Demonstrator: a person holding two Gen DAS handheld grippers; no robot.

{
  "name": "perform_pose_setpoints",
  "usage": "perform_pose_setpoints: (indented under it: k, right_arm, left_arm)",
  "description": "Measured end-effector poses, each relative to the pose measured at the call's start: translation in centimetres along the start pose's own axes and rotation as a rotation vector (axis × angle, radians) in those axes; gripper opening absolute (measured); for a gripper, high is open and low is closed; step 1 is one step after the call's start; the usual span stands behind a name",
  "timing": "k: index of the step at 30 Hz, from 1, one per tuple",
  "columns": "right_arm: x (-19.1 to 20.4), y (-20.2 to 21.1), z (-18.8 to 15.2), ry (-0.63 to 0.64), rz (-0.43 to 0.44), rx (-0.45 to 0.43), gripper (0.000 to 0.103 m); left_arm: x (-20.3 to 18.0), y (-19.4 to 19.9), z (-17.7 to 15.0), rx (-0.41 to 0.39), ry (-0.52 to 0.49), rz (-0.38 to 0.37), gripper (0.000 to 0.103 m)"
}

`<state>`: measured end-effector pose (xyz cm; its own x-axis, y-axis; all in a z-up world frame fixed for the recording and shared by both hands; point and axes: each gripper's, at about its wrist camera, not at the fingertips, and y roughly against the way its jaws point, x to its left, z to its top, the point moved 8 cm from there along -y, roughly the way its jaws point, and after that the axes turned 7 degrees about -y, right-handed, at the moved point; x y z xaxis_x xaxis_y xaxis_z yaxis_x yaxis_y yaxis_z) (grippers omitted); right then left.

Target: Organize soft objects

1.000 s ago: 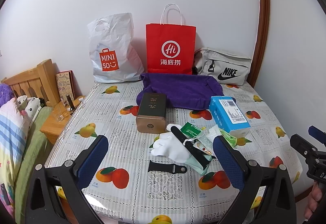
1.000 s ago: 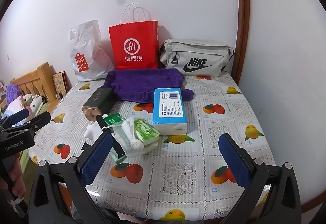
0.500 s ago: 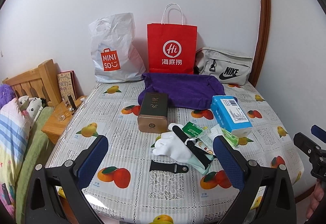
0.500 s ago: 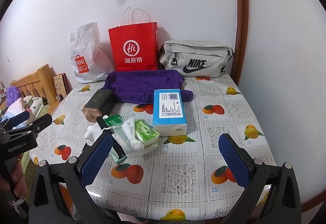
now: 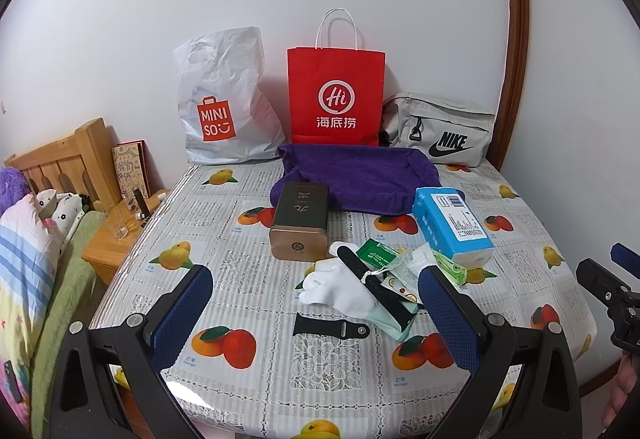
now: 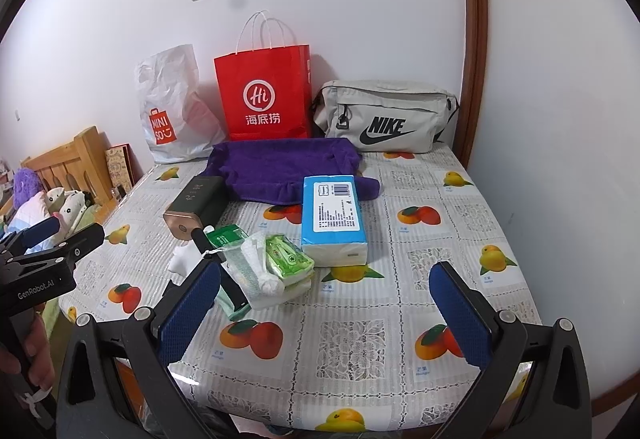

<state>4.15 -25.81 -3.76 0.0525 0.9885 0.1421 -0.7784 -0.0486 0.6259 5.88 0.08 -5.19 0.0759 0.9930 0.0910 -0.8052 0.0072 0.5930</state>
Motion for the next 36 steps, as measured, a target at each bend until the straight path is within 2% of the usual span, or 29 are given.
perform_pose_setpoints:
  k: [13,21,29,31,36]
  right_arm:
    - [0.1,-0.5,-0.1,0.001,0.016,0.004,0.103]
    - [0.9,-4.8,-1.8,0.052,0.043,0.061,0.102]
    - [2.8,-9.5,-4.4,0.095,0.129,0.132,0.088]
    - [3.1,-10.6,-4.9,0.093,0.141,0.148,0.079]
    - [3.7,-13.6,-6.4,0.07,0.169,0.218,0.066]
  left_arm:
    - [0.1,-0.6,-0.1,0.018,0.009,-0.001,0.103]
    - [1.0,-4.4,-1.4,0.089,0.028,-0.006,0.103]
    - [2.0,-8.7,-3.8,0.153,0.053,0.015,0.103]
    - [2.4,-9.8,-4.4,0.175,0.067,0.013,0.103]
    - [3.5,-11.9,-5.9,0.217,0.085,0.022,0.103]
